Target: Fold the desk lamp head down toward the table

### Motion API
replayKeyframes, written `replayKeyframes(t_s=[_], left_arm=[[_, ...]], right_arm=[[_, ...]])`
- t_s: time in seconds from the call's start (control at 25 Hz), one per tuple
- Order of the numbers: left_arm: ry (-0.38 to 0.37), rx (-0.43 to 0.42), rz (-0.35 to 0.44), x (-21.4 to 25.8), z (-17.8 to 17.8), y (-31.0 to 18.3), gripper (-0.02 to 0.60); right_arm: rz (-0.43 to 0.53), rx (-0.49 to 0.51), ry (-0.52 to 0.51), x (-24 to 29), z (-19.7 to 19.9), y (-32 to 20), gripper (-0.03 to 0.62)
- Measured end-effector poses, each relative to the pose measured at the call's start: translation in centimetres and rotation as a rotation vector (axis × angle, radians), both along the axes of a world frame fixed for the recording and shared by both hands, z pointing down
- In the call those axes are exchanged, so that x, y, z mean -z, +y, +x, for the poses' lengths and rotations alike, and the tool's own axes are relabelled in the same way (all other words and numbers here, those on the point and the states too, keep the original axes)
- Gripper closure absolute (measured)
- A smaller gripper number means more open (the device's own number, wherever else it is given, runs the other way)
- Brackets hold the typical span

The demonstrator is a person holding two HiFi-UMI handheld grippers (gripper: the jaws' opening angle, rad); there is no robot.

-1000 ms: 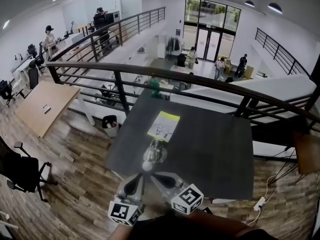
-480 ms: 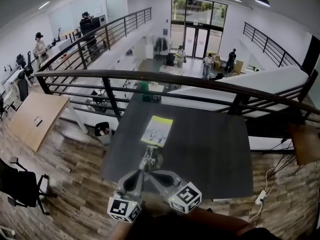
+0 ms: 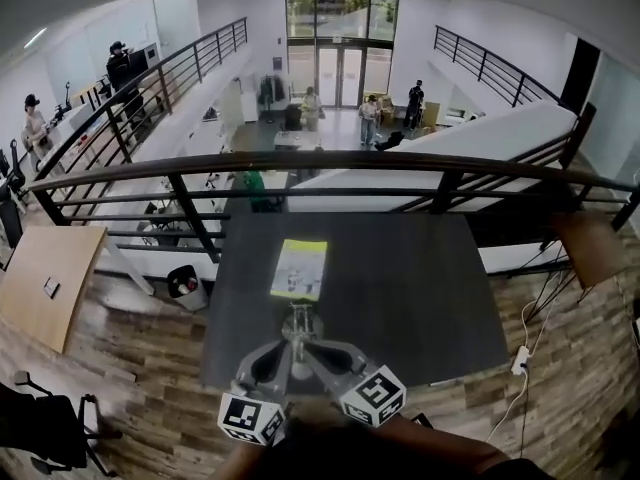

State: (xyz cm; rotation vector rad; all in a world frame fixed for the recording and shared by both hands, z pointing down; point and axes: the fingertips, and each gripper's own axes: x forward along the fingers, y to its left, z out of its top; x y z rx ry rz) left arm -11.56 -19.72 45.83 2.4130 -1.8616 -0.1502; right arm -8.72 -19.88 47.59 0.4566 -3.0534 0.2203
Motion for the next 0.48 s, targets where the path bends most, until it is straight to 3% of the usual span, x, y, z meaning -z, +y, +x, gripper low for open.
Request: replayKeyframes(t_s=[0.48], left_arm=[[0.011,-0.239,-0.008,-0.2,-0.9,-0.5,0.58]], right_arm=[[-0.048,-0.286,0.051,-1.6,-0.6,-0.9,0.45]])
